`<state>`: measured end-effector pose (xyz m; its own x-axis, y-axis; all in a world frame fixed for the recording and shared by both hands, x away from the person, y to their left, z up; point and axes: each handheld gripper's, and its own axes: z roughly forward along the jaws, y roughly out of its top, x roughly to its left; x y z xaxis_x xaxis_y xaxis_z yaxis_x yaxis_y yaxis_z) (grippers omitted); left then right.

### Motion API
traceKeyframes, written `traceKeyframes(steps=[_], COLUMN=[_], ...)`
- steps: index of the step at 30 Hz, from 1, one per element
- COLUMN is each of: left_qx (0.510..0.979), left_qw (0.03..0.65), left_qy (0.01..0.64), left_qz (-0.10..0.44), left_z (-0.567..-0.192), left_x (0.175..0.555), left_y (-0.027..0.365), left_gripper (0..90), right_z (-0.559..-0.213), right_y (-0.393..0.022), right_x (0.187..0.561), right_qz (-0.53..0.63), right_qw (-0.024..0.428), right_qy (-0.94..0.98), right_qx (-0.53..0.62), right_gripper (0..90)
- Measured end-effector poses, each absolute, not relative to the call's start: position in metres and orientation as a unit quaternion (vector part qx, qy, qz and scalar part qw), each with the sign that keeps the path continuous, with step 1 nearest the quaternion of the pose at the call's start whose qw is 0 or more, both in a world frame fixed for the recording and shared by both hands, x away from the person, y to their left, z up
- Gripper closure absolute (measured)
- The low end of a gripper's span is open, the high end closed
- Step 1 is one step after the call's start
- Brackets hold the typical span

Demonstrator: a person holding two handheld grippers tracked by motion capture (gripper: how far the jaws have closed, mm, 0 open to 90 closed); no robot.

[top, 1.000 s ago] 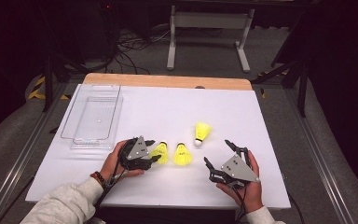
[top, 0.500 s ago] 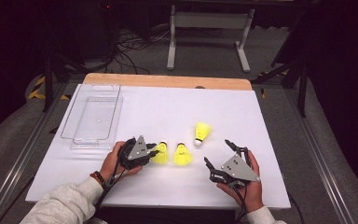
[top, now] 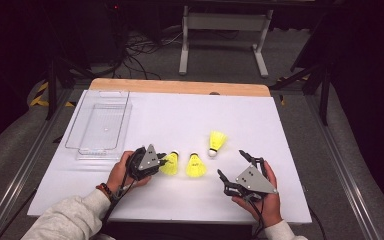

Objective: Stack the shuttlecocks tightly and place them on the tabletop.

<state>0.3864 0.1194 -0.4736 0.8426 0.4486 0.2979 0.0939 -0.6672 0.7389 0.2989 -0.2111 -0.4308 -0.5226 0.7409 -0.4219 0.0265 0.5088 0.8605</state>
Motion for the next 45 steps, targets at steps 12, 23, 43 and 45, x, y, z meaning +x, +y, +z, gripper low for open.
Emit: traceKeyframes(steps=[12, 23, 43, 45], left_qx=[0.883, 0.881, 0.875, 0.875], left_qw=[0.373, 0.375, 0.376, 0.375], left_qy=[0.152, 0.149, 0.157, 0.159], left_qz=[0.239, 0.245, 0.261, 0.26], left_z=[-0.472, -0.465, -0.452, -0.451], left_x=[0.385, 0.385, 0.38, 0.38], left_y=[0.121, 0.126, 0.139, 0.141], left_gripper=[87.6, 88.2, 88.4, 88.4], right_z=[-0.432, -0.433, -0.433, -0.433], right_y=[-0.21, -0.209, -0.21, -0.21], right_x=[0.3, 0.3, 0.301, 0.301], right_qz=[0.424, 0.424, 0.424, 0.425], right_qw=[0.415, 0.411, 0.412, 0.412], right_qy=[0.765, 0.768, 0.766, 0.766], right_qx=[0.249, 0.249, 0.252, 0.252], right_gripper=[15.8, 15.5, 14.9, 14.9])
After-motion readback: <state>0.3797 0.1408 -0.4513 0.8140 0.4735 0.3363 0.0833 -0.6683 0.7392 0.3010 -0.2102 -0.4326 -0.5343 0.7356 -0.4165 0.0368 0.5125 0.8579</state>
